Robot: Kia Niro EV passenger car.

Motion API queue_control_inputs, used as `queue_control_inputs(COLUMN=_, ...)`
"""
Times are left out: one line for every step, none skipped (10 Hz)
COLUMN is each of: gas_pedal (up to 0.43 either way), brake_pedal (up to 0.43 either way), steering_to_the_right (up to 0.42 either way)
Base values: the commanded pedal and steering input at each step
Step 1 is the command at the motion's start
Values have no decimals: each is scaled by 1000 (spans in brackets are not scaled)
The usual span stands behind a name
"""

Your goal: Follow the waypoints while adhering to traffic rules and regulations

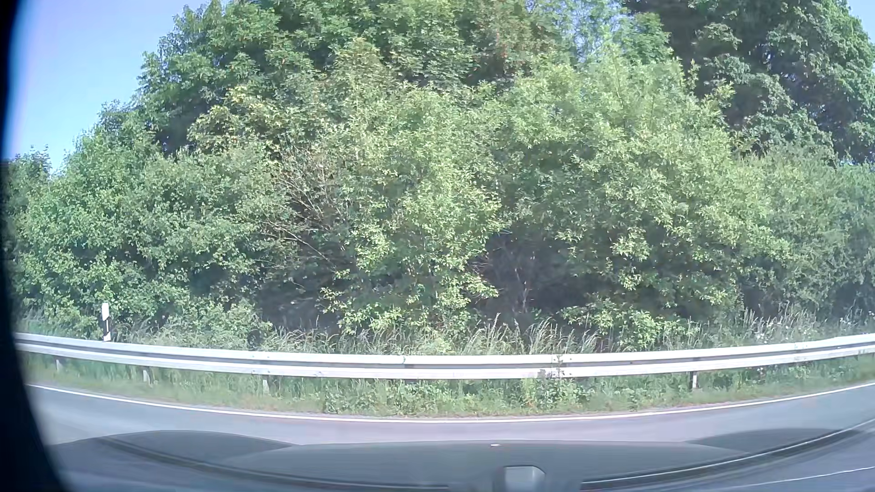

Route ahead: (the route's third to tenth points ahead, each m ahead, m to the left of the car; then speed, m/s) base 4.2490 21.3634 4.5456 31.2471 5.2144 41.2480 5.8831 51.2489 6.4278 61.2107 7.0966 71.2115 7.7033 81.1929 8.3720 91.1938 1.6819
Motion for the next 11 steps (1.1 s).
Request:
queue_control_inputs(gas_pedal=138, brake_pedal=6, steering_to_the_right=-378)
queue_control_inputs(gas_pedal=130, brake_pedal=6, steering_to_the_right=-418)
queue_control_inputs(gas_pedal=130, brake_pedal=6, steering_to_the_right=-445)
queue_control_inputs(gas_pedal=130, brake_pedal=6, steering_to_the_right=-472)
queue_control_inputs(gas_pedal=130, brake_pedal=6, steering_to_the_right=-520)
queue_control_inputs(gas_pedal=130, brake_pedal=6, steering_to_the_right=-563)
queue_control_inputs(gas_pedal=130, brake_pedal=6, steering_to_the_right=-615)
queue_control_inputs(gas_pedal=130, brake_pedal=6, steering_to_the_right=-661)
queue_control_inputs(gas_pedal=150, brake_pedal=6, steering_to_the_right=-697)
queue_control_inputs(gas_pedal=150, brake_pedal=6, steering_to_the_right=-729)
queue_control_inputs(gas_pedal=150, brake_pedal=6, steering_to_the_right=-760)
